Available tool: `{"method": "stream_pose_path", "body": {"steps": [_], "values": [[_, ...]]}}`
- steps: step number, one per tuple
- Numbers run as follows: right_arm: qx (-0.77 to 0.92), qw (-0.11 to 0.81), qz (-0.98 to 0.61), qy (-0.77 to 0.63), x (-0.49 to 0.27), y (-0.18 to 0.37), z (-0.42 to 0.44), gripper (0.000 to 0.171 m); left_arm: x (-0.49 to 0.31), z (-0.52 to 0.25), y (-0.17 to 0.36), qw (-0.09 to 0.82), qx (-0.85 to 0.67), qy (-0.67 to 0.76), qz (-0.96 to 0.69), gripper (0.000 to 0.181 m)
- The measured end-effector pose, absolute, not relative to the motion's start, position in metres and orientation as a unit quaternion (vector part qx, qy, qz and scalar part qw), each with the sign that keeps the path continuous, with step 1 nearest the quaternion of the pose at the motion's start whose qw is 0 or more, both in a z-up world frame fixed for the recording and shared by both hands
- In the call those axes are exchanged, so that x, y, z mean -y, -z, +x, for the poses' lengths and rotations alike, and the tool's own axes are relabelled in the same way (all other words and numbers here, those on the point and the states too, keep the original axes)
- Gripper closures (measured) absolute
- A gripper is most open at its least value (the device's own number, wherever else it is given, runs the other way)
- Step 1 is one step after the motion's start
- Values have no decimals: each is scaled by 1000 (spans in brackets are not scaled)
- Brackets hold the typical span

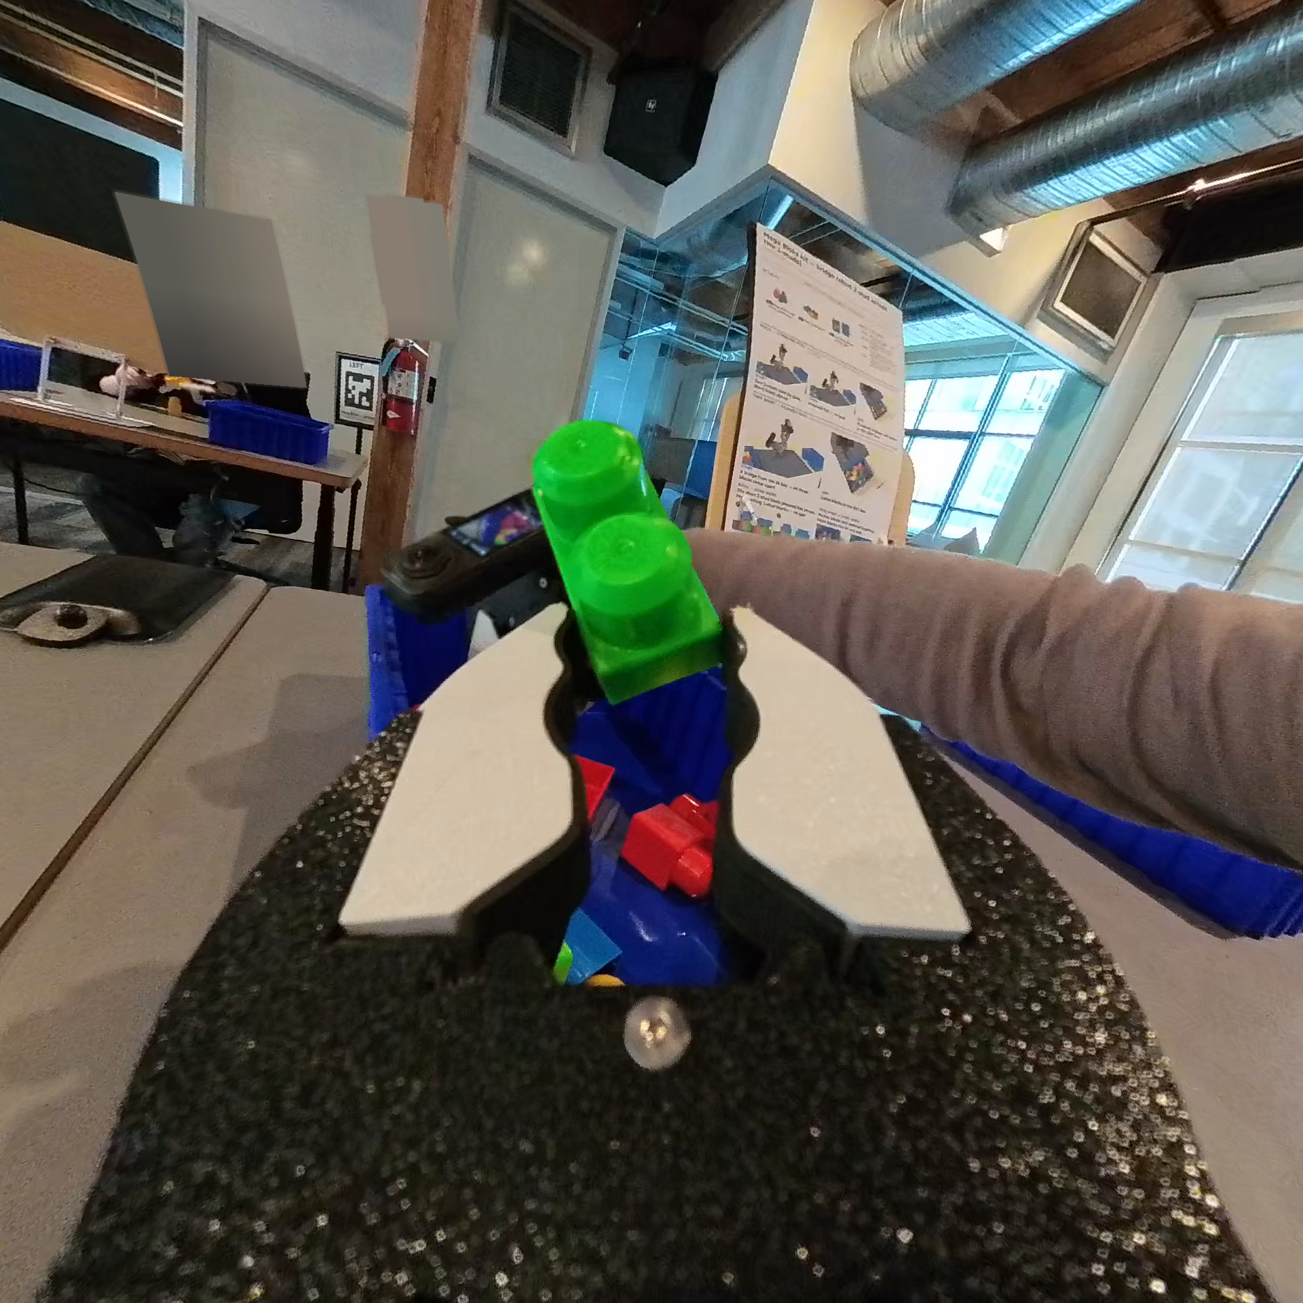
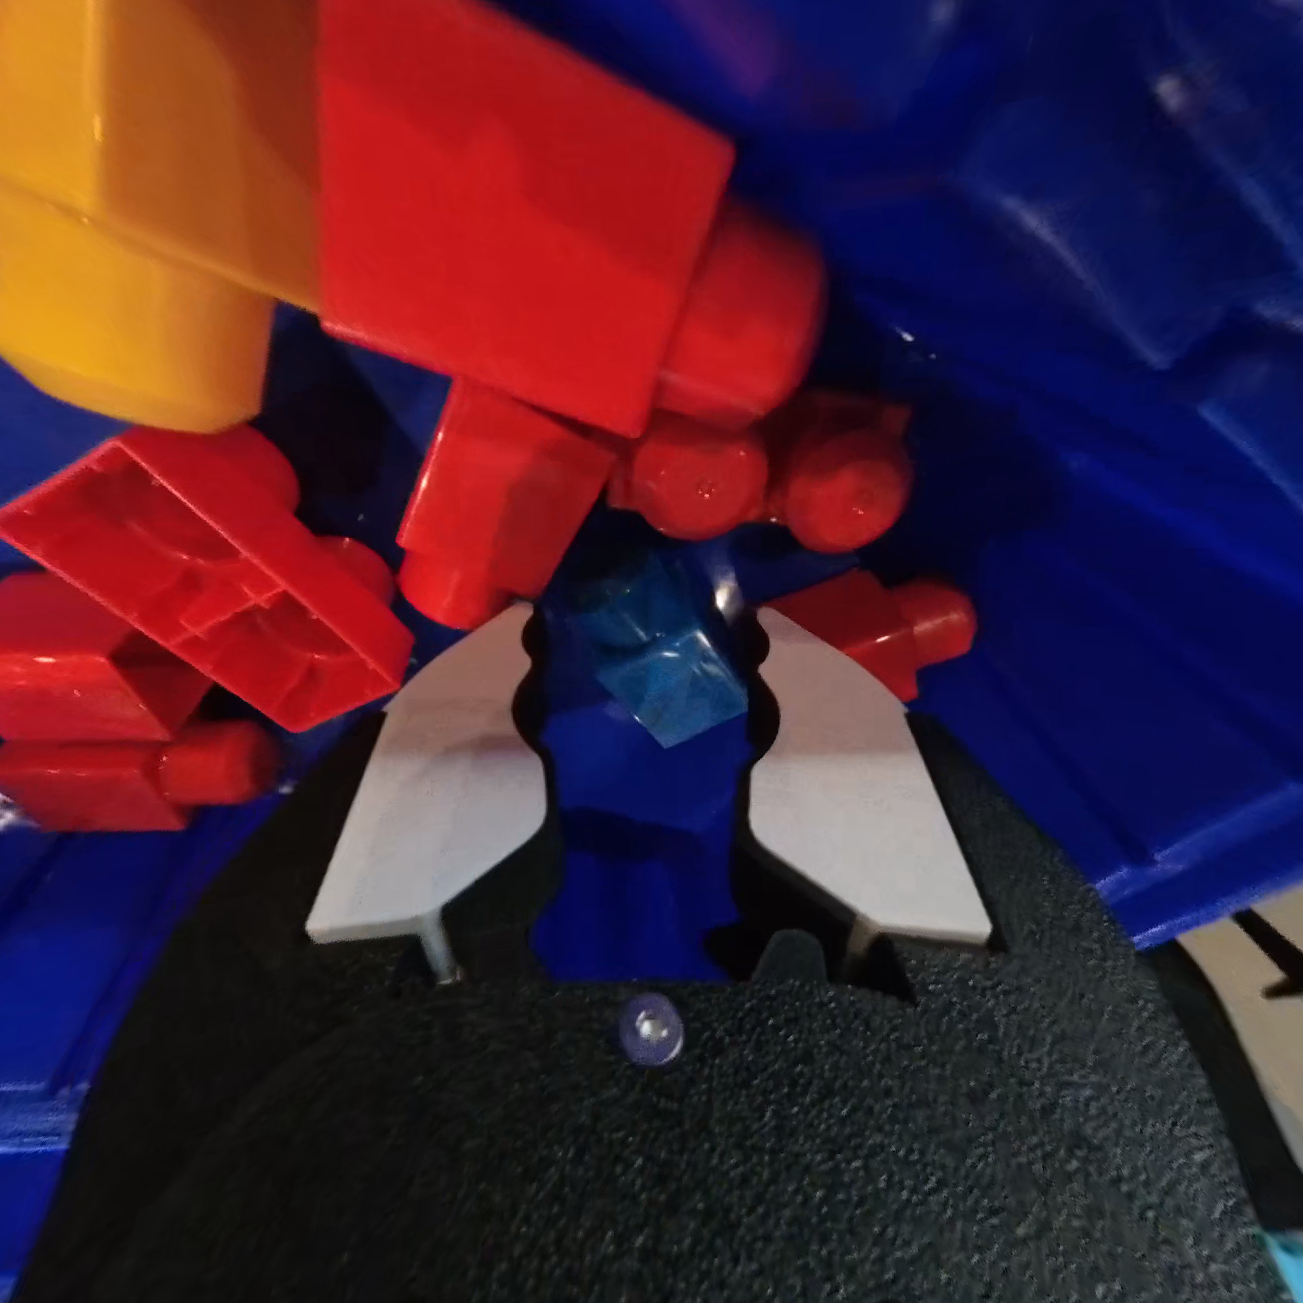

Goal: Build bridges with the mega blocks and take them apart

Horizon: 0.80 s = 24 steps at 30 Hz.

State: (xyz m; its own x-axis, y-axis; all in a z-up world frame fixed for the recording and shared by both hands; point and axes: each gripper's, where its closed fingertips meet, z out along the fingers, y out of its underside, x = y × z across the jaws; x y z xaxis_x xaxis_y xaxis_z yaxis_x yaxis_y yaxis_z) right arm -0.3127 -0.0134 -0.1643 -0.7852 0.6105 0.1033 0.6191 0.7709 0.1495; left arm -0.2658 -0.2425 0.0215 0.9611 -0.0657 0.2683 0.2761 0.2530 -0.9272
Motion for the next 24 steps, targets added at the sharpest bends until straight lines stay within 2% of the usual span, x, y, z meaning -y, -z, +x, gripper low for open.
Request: {"method": "stream_pose_path", "body": {"steps": [4, 6, 12, 15, 18, 22, 24], "values": [[946, 29, -291, 138, 1, 171, -308, 114, 243, -266, -22, 787, 88, 113, -600, 143], [947, 34, -283, 145, -2, 173, -307, 130, 243, -266, -22, 787, 89, 115, -600, 143], [932, 117, -330, 94, 1, 155, -313, 131, 243, -267, -22, 787, 90, 120, -598, 143], [911, 183, -370, -5, 17, 122, -308, 131, 244, -267, -22, 788, 91, 124, -596, 143], [867, 269, -396, -138, 42, 65, -289, 132, 244, -267, -22, 788, 92, 125, -596, 143], [763, 412, -417, -274, 47, -16, -223, 131, 243, -267, -21, 787, 92, 121, -599, 143], [701, 458, -446, -315, 34, -30, -176, 132, 243, -267, -21, 786, 91, 119, -600, 143]]}}
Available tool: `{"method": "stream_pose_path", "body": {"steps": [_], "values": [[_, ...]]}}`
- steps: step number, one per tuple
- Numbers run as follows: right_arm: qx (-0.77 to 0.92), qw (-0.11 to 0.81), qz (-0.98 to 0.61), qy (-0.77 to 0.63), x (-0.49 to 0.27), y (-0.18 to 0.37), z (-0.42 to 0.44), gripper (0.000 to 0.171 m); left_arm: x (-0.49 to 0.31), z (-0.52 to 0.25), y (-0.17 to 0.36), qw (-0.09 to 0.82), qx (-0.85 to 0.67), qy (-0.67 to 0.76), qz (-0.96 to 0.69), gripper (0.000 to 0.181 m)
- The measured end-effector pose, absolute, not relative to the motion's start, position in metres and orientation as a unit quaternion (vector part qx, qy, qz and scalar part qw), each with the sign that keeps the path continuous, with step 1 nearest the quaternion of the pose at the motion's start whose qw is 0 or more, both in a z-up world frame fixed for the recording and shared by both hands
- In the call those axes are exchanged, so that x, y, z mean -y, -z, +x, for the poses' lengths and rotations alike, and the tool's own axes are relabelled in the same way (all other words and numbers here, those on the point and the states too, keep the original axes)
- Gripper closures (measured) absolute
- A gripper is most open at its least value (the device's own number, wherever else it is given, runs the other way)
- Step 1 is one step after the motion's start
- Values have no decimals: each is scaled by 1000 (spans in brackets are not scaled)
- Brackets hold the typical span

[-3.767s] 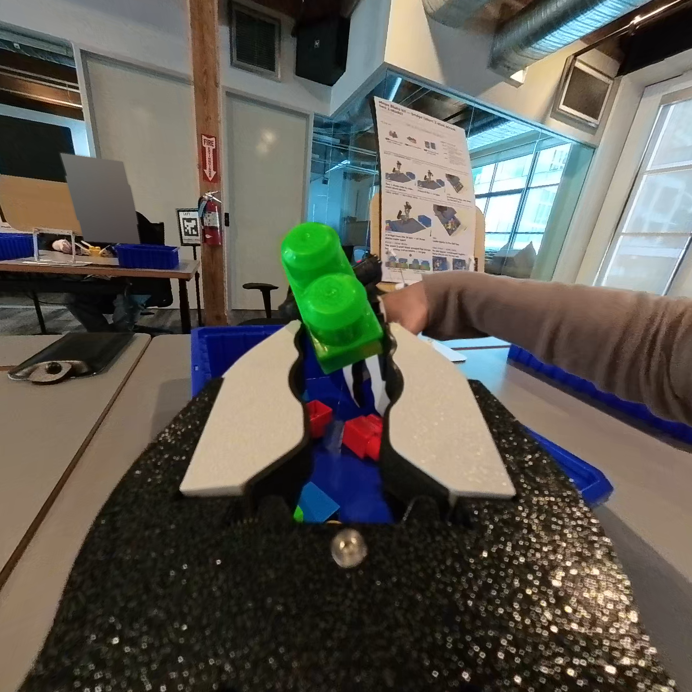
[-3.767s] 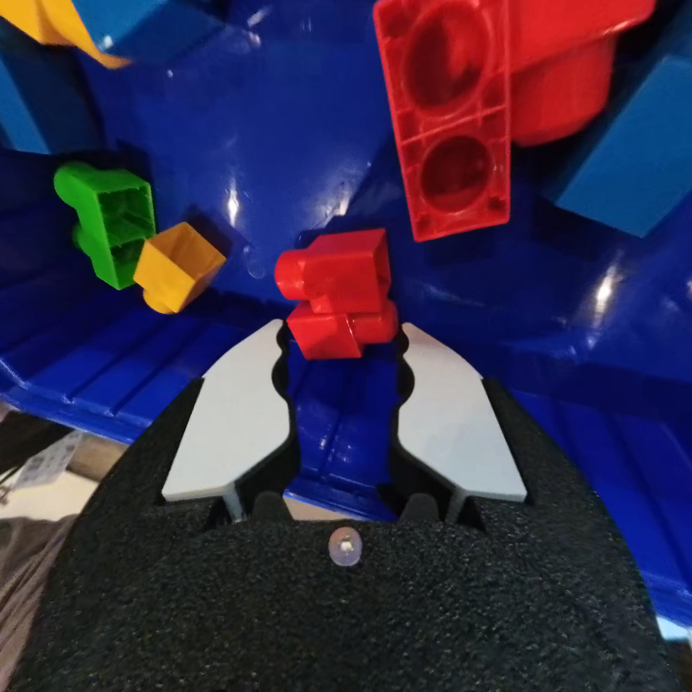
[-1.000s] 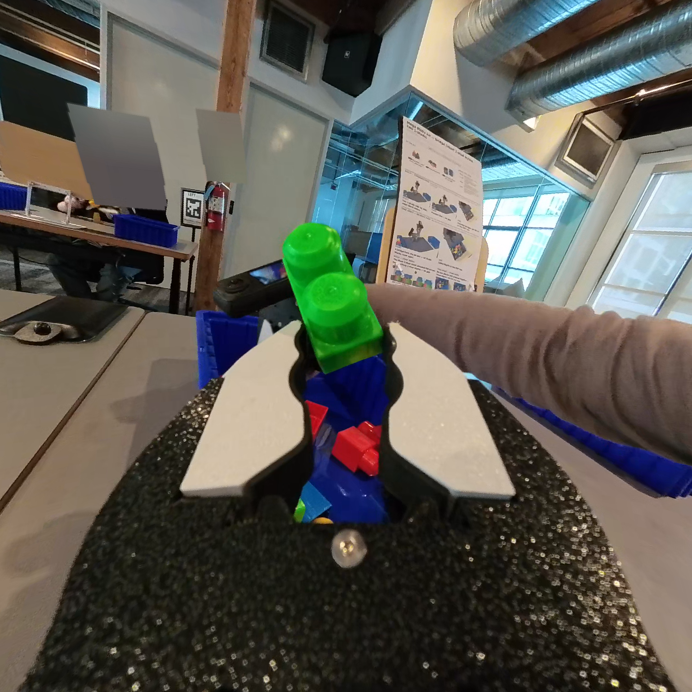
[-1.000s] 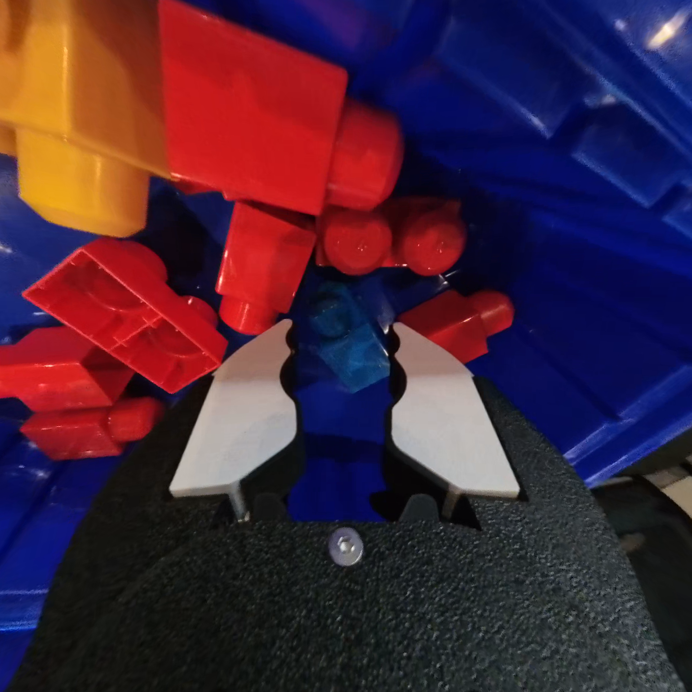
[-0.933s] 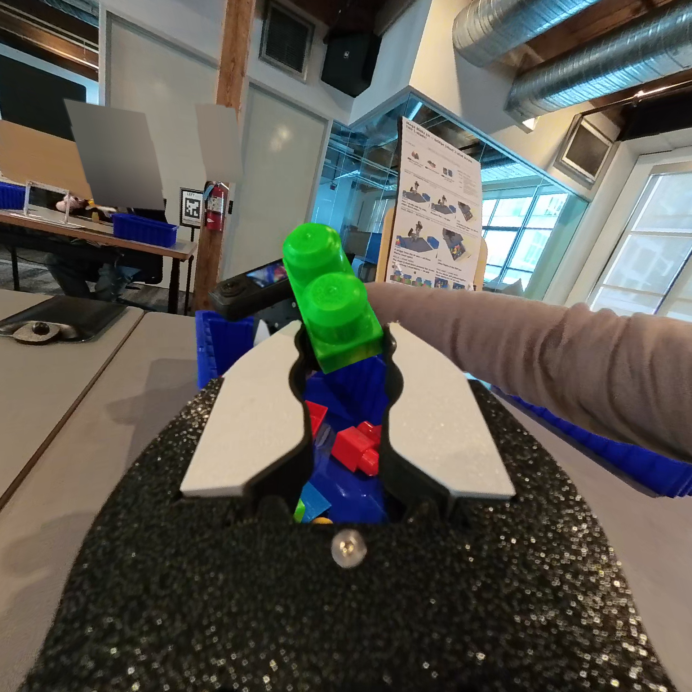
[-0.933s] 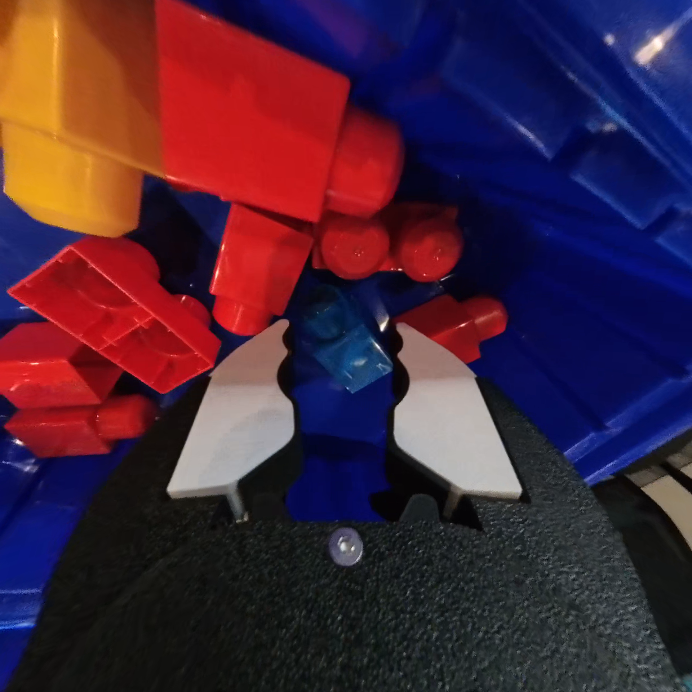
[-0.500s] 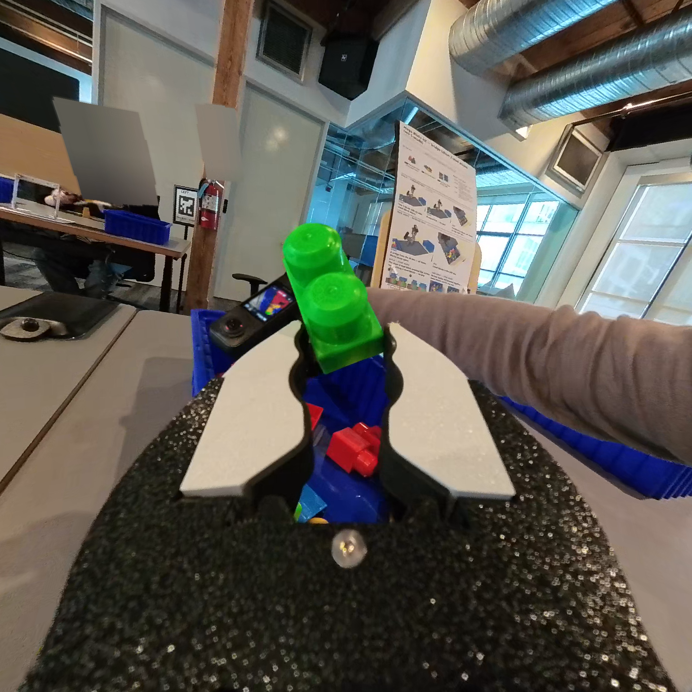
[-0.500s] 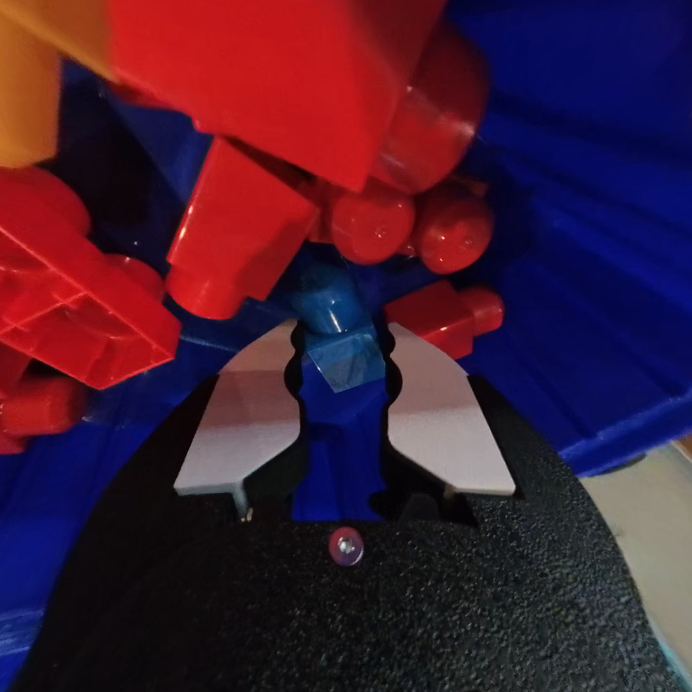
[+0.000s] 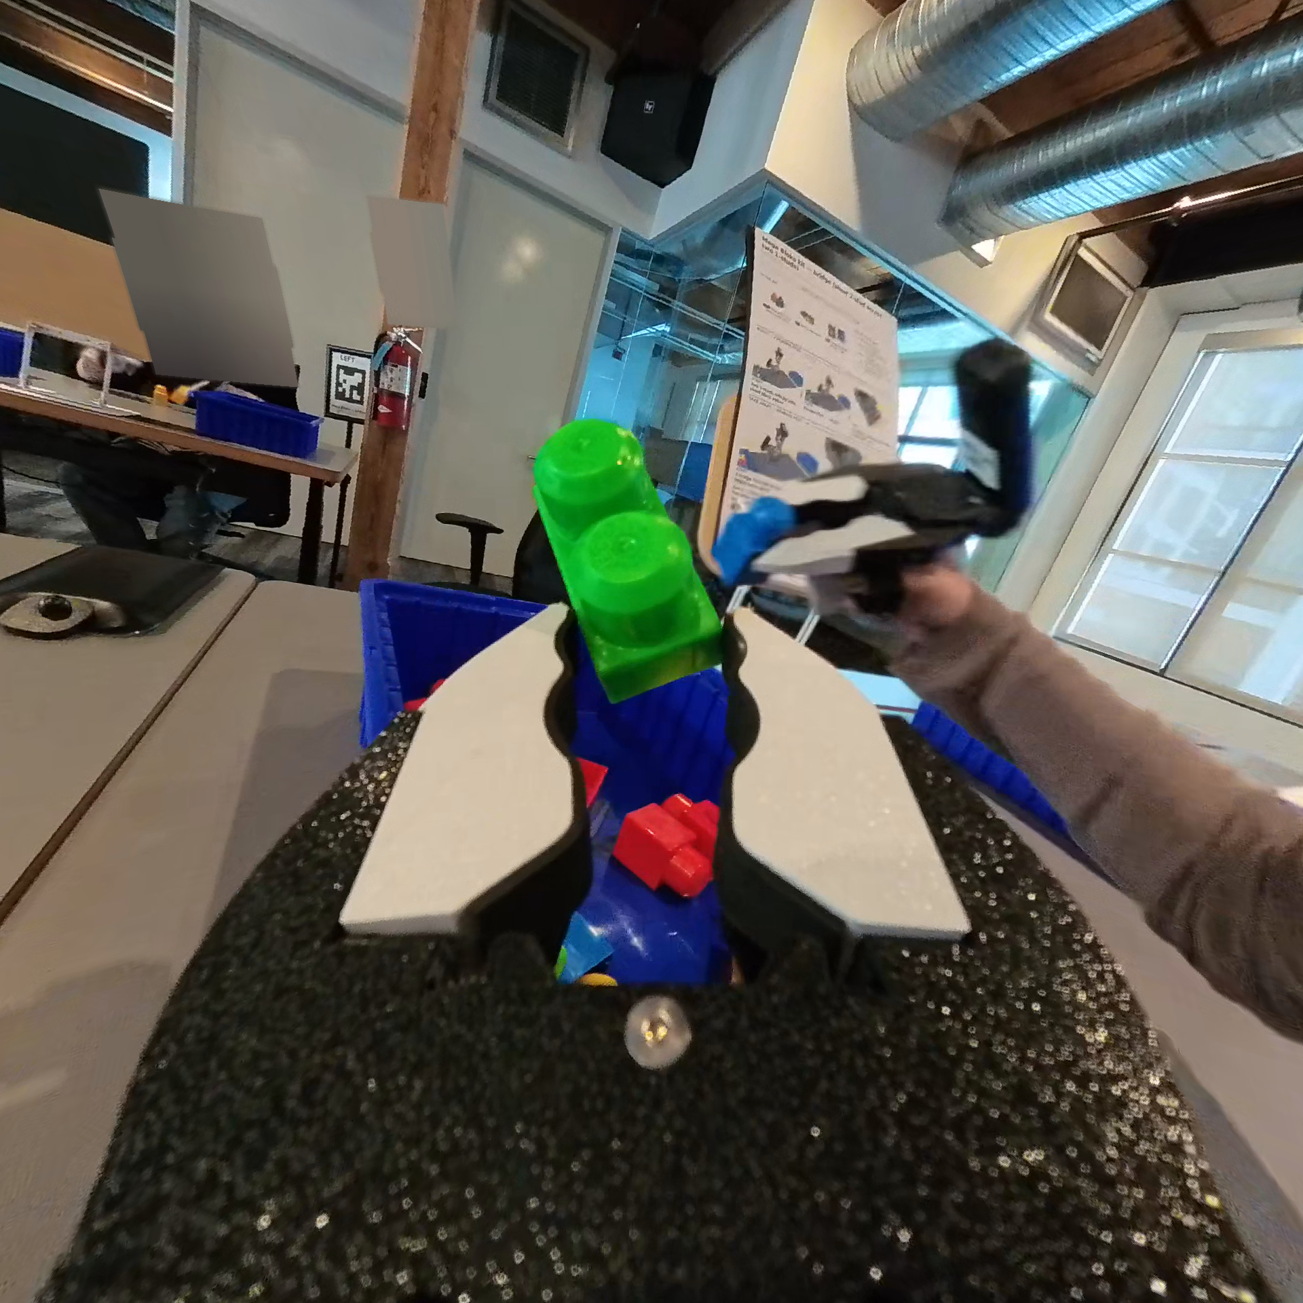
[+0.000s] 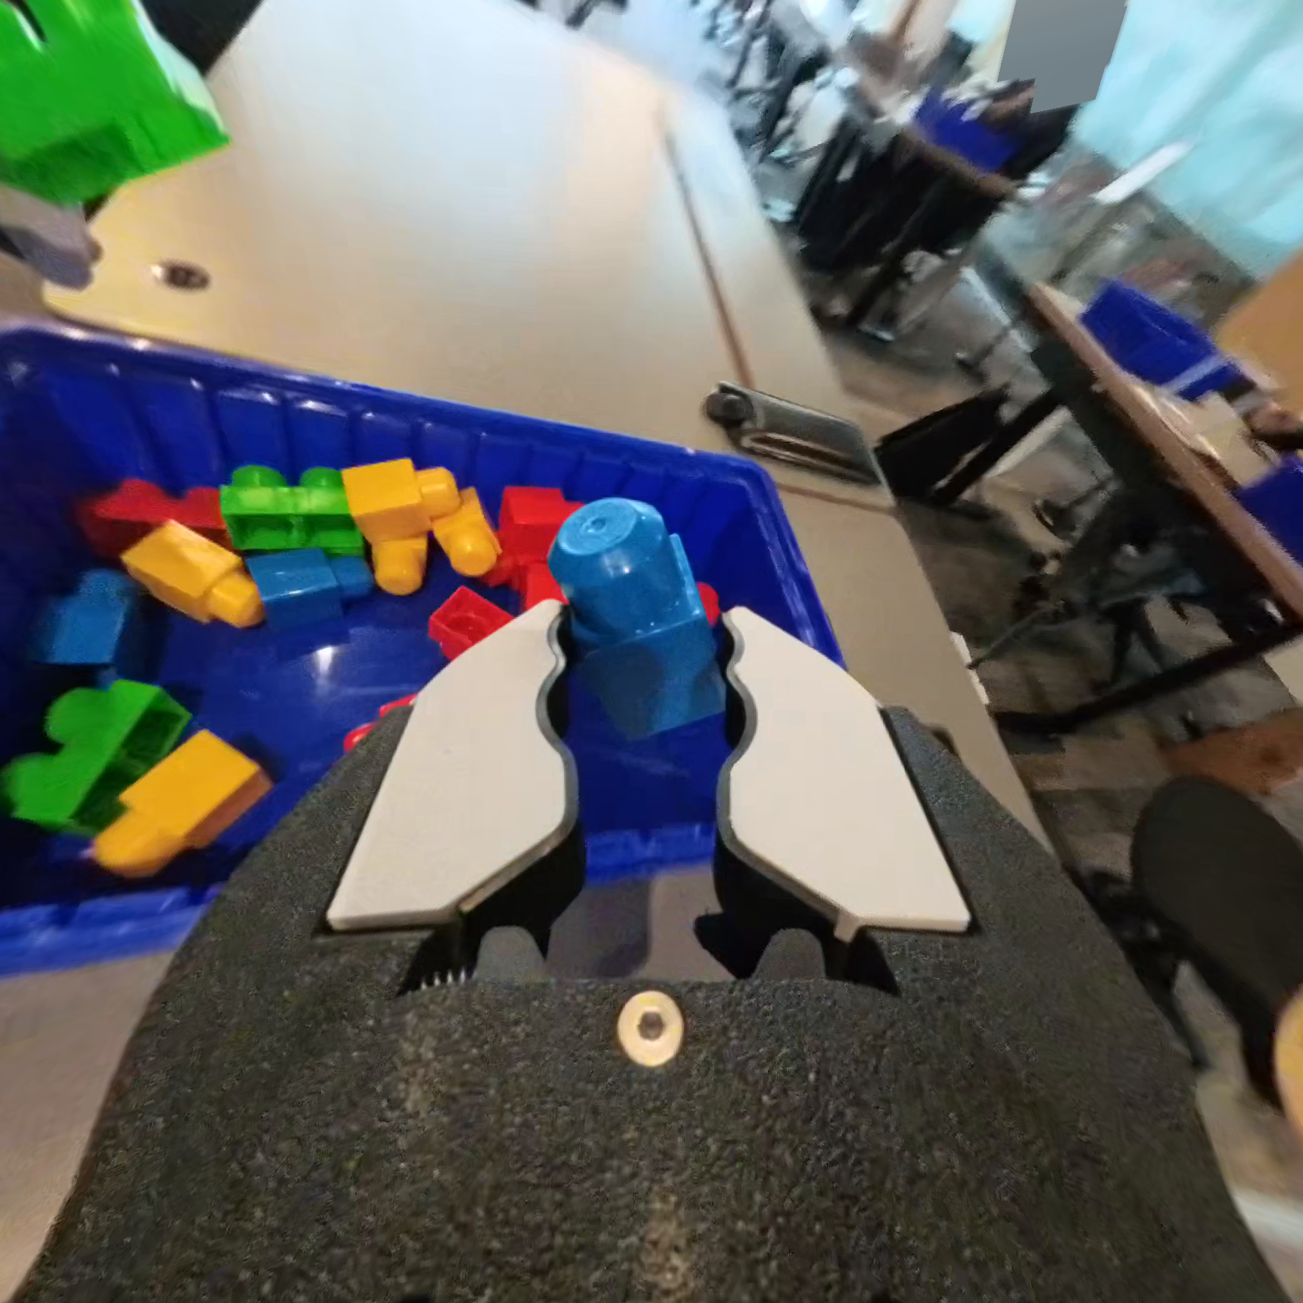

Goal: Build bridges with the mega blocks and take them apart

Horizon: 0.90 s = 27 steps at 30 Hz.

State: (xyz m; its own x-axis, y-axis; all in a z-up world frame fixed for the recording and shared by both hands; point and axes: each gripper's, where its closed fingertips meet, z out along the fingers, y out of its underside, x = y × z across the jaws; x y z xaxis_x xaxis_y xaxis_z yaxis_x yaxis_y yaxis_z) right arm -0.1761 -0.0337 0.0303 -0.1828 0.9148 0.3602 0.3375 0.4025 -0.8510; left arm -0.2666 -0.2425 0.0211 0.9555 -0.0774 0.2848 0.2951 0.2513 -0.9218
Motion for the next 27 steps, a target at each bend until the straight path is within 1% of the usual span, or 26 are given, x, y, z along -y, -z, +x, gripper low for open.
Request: {"method": "stream_pose_path", "body": {"steps": [2, 6, 9, 11, 16, 23, 27], "values": [[656, 452, -498, -343, 17, -14, -131, 132, 242, -266, -21, 785, 90, 117, -601, 143], [590, 377, -584, -411, 5, 58, -68, 132, 241, -266, -21, 784, 89, 113, -604, 143], [569, 330, -618, -430, 10, 101, -45, 132, 241, -266, -20, 783, 88, 110, -606, 143], [570, 317, -625, -429, 14, 118, -40, 132, 240, -266, -20, 781, 88, 107, -608, 143], [595, 256, -627, -433, 28, 139, -44, 131, 240, -265, -20, 781, 85, 105, -610, 143], [623, 234, -612, -428, 34, 159, -45, 131, 240, -265, -20, 781, 84, 109, -609, 143], [629, 233, -602, -434, 34, 161, -43, 131, 240, -265, -20, 781, 84, 111, -609, 143]]}}
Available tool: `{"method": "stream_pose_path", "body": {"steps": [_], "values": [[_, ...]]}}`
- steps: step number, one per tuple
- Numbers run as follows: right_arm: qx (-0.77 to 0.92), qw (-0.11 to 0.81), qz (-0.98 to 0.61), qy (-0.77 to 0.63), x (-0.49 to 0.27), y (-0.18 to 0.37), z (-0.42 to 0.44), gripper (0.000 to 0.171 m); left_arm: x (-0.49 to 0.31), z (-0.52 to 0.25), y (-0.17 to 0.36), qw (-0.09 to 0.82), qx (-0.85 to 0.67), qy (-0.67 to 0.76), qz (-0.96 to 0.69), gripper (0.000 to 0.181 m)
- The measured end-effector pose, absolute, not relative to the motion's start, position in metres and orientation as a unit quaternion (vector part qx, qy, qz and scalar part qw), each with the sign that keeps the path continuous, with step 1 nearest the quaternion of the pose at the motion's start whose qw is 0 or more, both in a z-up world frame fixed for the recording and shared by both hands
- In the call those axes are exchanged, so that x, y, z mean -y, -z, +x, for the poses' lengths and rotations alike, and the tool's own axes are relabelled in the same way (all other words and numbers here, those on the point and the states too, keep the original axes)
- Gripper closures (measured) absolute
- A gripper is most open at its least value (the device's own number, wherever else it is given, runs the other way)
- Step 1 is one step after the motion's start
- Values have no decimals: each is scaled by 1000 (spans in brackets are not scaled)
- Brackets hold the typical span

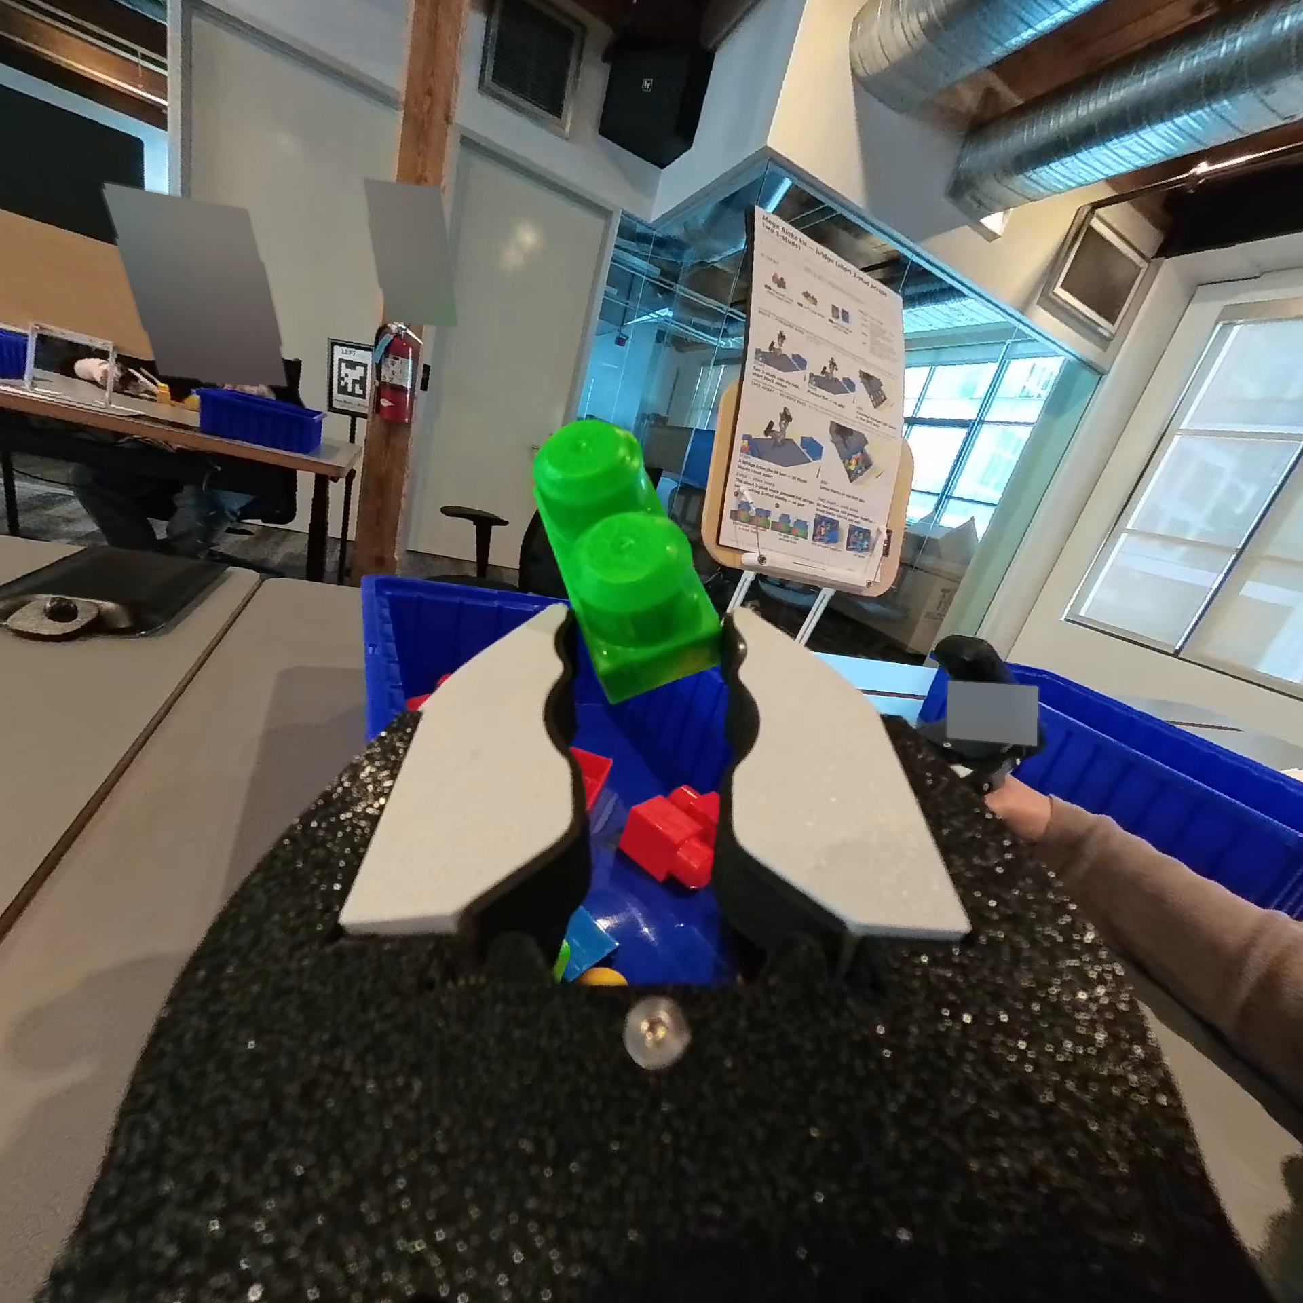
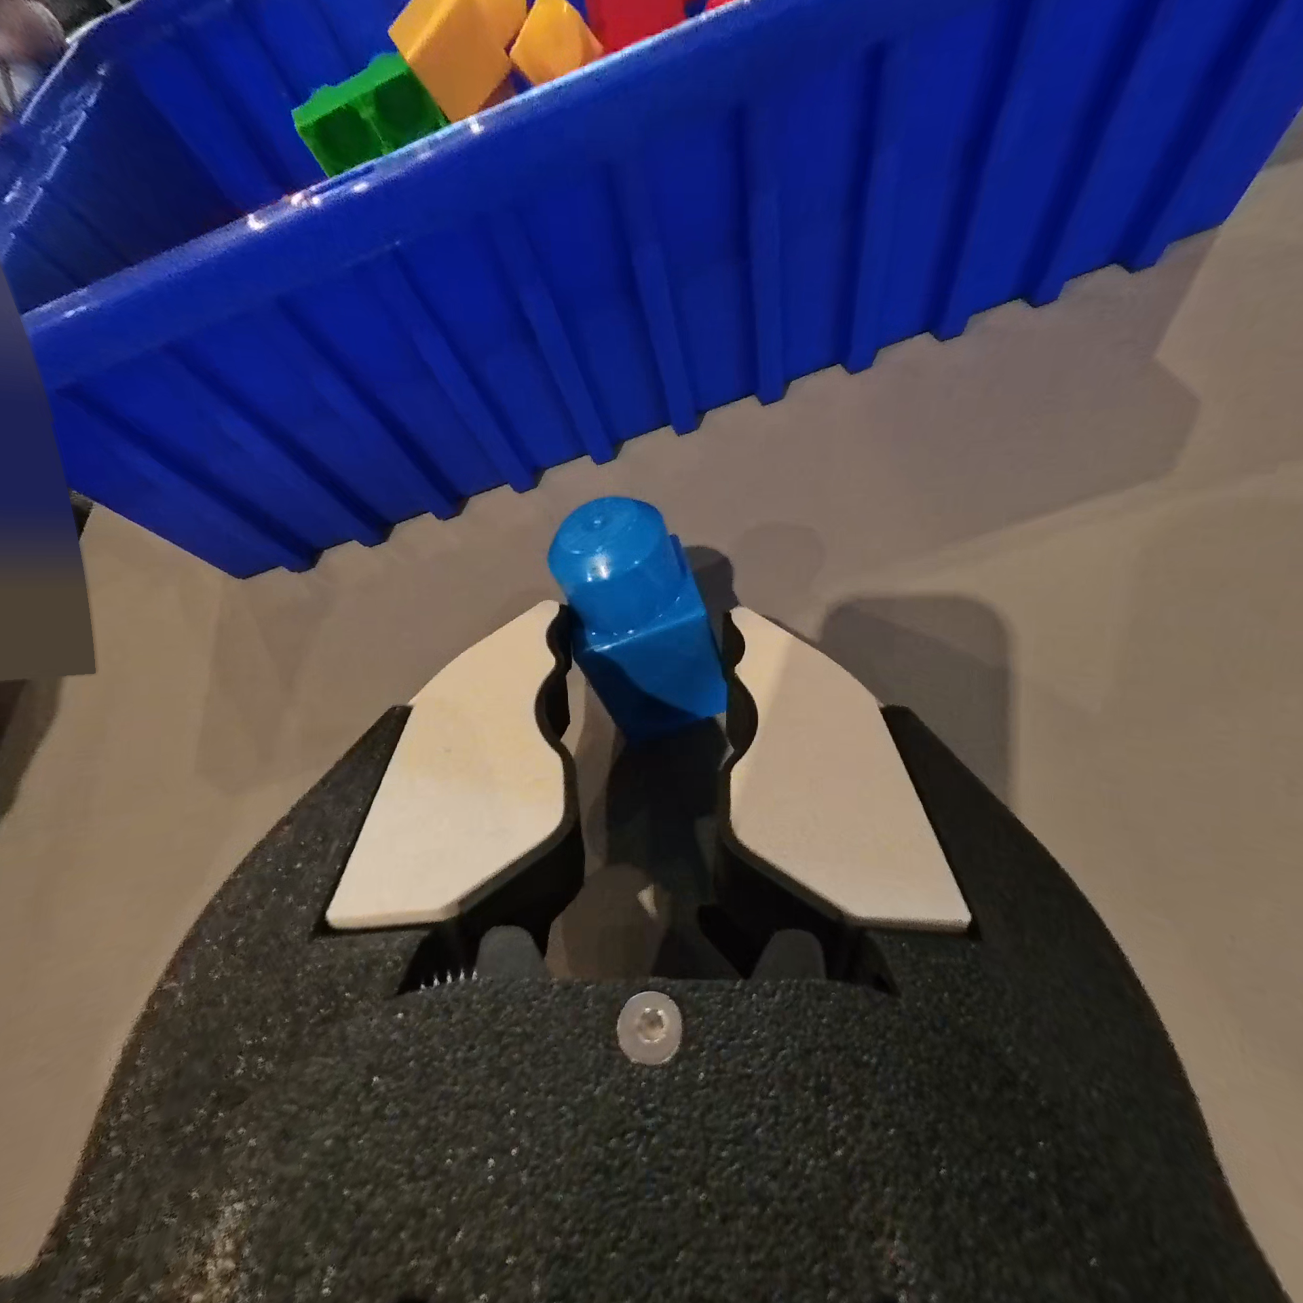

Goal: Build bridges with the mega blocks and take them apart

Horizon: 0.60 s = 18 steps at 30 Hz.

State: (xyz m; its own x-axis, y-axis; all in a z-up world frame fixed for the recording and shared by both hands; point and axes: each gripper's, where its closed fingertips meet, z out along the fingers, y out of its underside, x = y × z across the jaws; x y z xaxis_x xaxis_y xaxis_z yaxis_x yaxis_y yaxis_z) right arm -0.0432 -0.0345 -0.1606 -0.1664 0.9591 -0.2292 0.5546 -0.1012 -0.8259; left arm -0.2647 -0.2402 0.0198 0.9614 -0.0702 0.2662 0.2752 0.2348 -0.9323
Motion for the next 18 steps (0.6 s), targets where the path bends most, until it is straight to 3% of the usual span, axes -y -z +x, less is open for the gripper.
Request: {"method": "stream_pose_path", "body": {"steps": [2, 9, 15, 18], "values": [[634, 230, -600, -430, 34, 163, -41, 128, 240, -265, -20, 781, 84, 111, -609, 143], [626, 238, -600, -437, 31, 152, -34, 86, 240, -265, -20, 781, 85, 114, -608, 143], [625, 381, -521, -440, 29, 45, -66, 87, 241, -266, -21, 783, 88, 126, -603, 143], [682, 367, -494, -394, 46, 19, -111, 99, 242, -266, -21, 784, 90, 133, -600, 143]]}}
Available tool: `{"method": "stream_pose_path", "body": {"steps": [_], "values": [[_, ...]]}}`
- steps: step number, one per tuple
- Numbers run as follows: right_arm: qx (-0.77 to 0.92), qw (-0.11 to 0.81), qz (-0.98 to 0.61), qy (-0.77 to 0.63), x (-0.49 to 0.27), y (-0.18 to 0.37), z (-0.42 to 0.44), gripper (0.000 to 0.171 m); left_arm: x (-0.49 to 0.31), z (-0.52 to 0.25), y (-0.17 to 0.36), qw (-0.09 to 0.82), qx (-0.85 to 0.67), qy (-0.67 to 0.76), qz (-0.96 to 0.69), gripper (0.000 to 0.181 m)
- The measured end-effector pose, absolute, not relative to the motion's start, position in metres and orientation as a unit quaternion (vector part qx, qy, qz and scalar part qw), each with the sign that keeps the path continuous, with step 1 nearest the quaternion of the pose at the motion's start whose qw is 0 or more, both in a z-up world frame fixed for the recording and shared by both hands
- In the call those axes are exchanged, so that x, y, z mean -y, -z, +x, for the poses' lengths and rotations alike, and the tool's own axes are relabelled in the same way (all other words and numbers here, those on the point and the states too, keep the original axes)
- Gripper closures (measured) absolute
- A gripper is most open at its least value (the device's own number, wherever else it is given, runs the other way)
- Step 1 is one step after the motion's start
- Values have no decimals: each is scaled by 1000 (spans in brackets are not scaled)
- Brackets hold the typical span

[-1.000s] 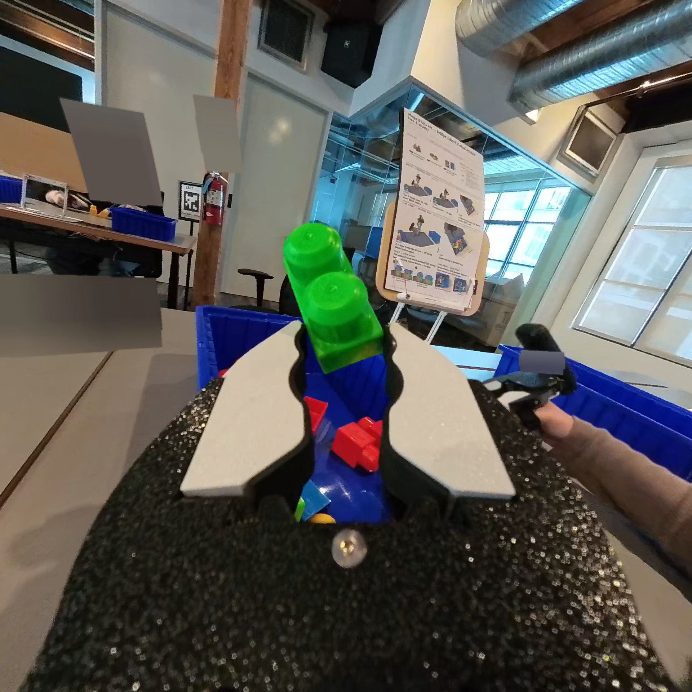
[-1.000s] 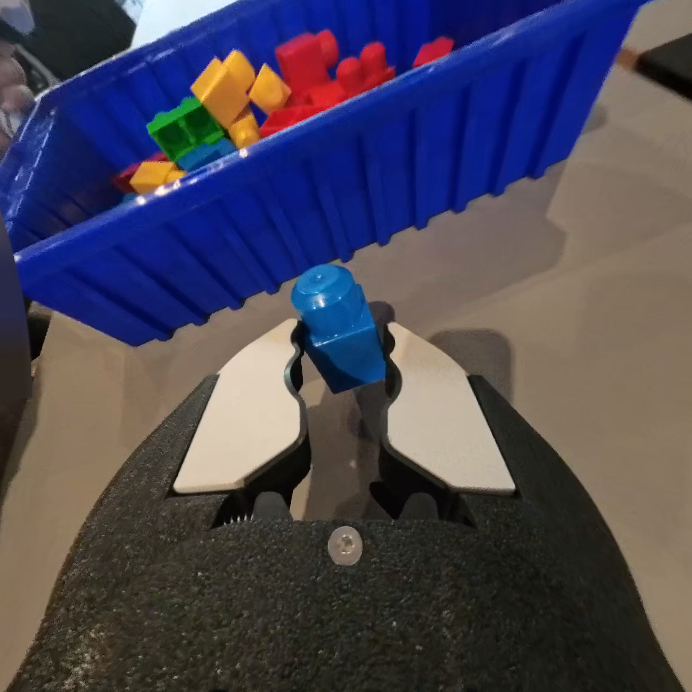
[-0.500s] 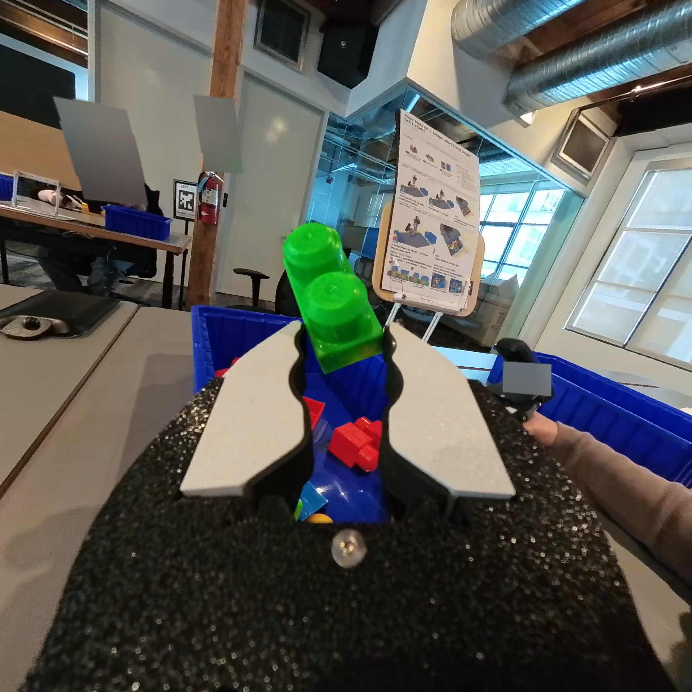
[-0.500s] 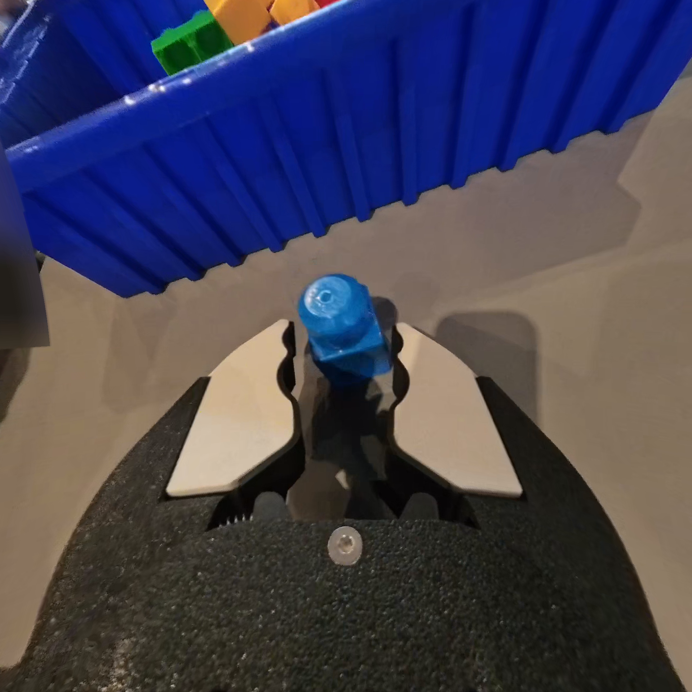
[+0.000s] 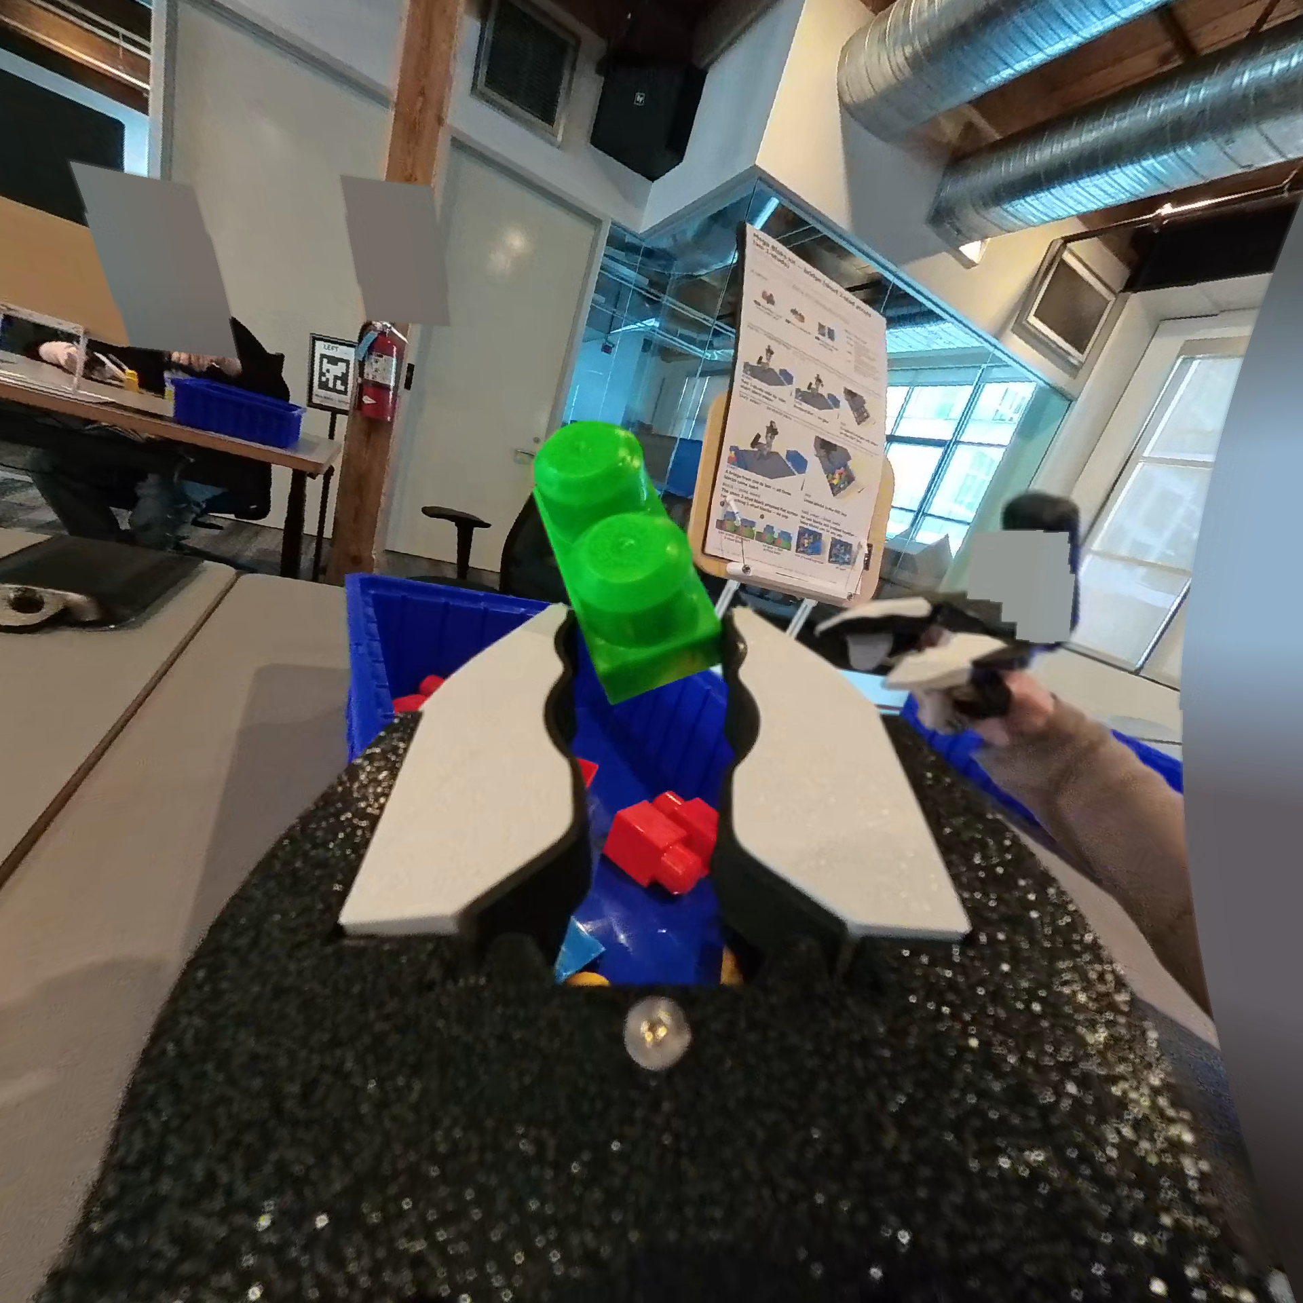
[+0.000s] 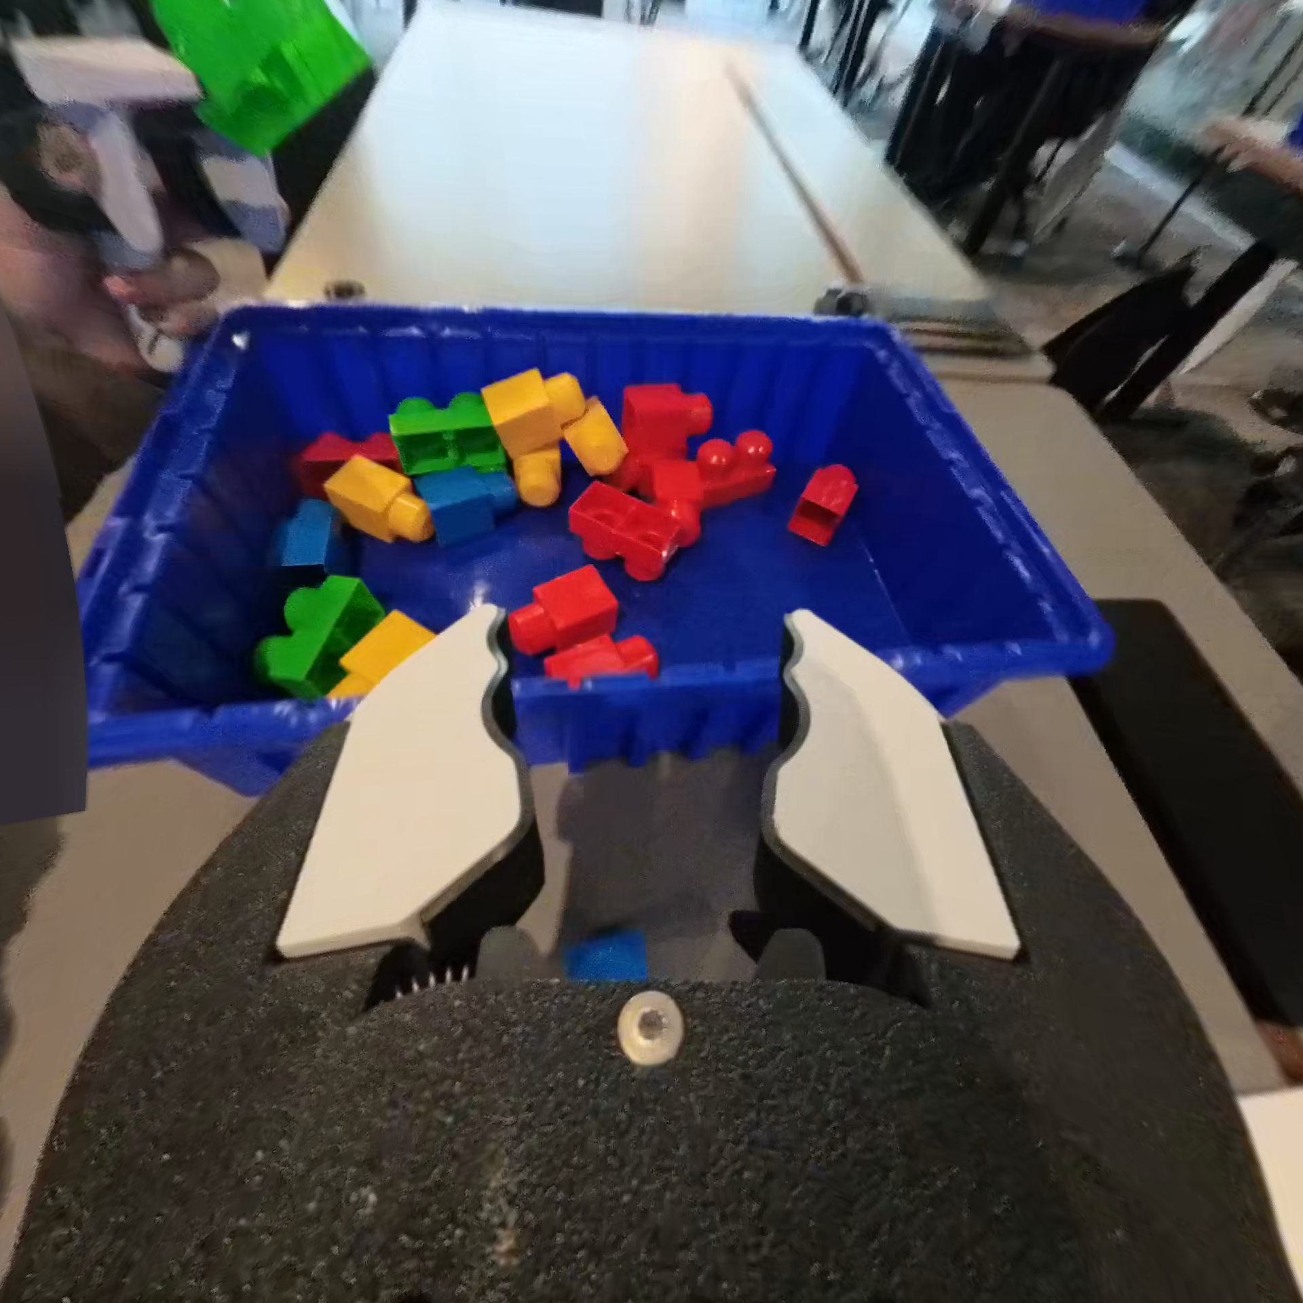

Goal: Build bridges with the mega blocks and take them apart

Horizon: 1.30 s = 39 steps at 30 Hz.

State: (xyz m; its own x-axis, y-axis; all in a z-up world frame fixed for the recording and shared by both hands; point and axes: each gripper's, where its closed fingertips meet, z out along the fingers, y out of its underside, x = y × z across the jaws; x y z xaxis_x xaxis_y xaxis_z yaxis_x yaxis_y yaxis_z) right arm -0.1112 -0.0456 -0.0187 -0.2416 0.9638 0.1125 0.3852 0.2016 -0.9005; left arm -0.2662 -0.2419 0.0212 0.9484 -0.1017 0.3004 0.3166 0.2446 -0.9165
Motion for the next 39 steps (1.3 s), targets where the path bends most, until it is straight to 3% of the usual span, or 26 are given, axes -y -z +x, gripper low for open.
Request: {"method": "stream_pose_path", "body": {"steps": [8, 19, 25, 31, 34, 37, 39], "values": [[783, 272, -518, -212, 51, 58, -246, 135, 244, -267, -22, 786, 93, 154, -591, 143], [858, 149, -485, 77, -1, 149, -267, 145, 244, -265, -23, 789, 84, 143, -591, 143], [869, 45, -491, -44, 42, 166, -263, 131, 245, -266, -24, 791, 87, 154, -586, 143], [850, 60, -520, -57, 40, 175, -274, 118, 245, -266, -24, 791, 87, 156, -585, 143], [844, 58, -528, -76, 46, 180, -279, 120, 245, -266, -24, 791, 86, 158, -585, 143], [839, 77, -530, -100, 48, 174, -286, 141, 245, -266, -24, 791, 86, 159, -584, 143], [844, 101, -518, -97, 46, 166, -287, 141, 245, -266, -24, 791, 86, 159, -584, 143]]}}
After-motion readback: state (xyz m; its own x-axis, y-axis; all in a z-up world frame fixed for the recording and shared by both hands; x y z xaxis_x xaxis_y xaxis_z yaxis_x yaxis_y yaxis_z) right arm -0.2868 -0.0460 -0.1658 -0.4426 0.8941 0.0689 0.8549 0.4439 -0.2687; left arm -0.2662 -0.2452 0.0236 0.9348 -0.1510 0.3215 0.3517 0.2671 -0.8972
